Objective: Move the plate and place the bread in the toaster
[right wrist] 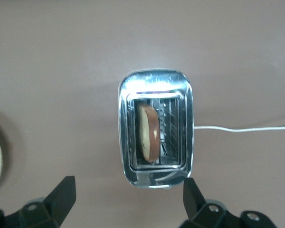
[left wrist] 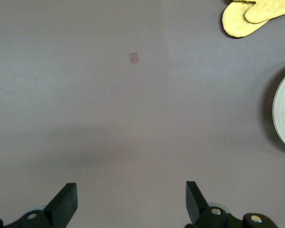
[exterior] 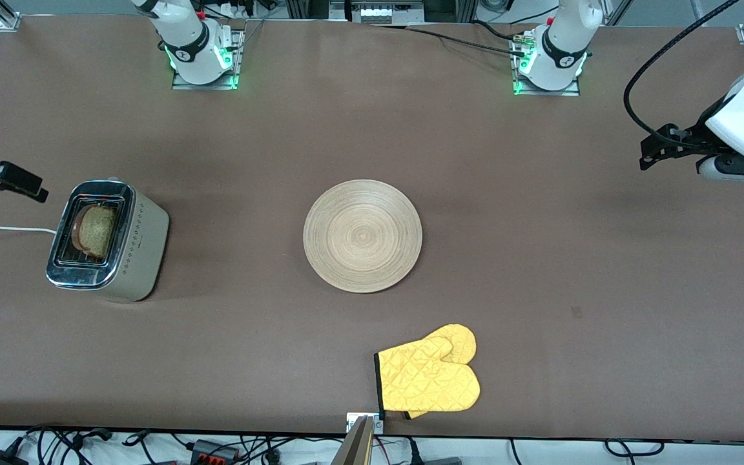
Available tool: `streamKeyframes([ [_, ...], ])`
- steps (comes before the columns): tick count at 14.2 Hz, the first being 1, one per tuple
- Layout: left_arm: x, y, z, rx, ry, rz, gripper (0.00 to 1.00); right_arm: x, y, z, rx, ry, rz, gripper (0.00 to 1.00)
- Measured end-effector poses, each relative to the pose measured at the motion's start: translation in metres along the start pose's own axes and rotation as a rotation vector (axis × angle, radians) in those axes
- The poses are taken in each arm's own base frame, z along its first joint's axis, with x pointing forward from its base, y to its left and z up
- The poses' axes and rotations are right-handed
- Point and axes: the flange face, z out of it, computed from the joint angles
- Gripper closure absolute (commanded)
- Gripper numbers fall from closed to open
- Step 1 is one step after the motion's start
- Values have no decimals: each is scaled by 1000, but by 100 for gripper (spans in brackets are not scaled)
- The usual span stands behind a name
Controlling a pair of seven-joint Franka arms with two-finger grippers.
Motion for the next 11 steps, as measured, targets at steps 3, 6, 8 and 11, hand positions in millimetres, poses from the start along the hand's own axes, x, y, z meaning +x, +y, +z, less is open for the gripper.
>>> streamKeyframes([
  [3,0,0,0,0,0,0,0,-17,-1,0,-6,-1,-5,0],
  [6,0,0,0,0,0,0,0,-18,-3,-1,-6,0,-8,0],
  [8,0,0,0,0,0,0,0,-18,-4,-1,-4,4,-10,0],
  [11,0,0,0,0,0,0,0,-16,-4,0,-4,6,-10,0],
])
